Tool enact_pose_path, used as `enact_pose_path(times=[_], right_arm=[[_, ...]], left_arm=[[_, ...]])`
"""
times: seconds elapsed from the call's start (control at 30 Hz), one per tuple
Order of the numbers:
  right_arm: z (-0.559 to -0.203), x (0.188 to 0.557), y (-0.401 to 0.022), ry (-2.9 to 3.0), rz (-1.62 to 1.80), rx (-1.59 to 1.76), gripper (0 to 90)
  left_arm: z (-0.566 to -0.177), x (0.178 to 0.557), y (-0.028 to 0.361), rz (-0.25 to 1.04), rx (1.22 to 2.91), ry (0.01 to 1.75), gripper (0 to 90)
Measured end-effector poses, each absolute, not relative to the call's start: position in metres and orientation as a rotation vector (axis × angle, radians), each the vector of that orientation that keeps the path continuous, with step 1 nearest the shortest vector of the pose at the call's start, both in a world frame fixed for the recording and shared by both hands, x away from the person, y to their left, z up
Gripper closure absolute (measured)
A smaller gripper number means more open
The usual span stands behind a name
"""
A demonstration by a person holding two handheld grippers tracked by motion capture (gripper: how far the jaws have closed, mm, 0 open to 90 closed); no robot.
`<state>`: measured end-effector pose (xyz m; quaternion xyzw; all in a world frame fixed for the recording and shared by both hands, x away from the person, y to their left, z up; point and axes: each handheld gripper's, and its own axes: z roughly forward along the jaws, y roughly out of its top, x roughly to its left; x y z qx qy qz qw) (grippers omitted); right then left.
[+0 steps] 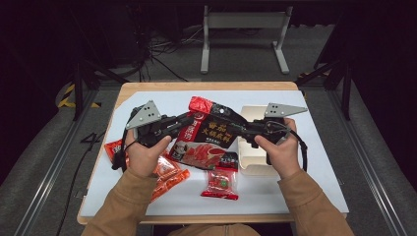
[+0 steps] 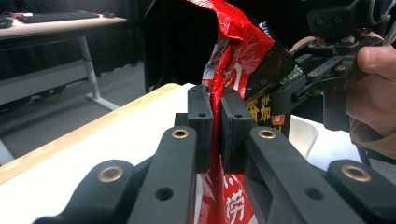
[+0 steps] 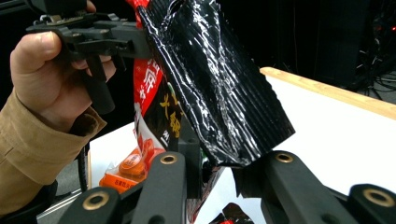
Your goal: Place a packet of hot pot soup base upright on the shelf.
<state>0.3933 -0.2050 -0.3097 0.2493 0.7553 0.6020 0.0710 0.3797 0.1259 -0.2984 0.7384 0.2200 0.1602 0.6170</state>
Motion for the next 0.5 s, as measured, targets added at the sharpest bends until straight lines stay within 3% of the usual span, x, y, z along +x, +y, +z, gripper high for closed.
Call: enact_pose_path(times=[0.5], right_arm=[[-0.28,0.392,-0.203,2.252,1.742,0.693,78.2]], left_arm=[[-0.297,0.375,0.128,0.39,1.657,0.491,80.6]])
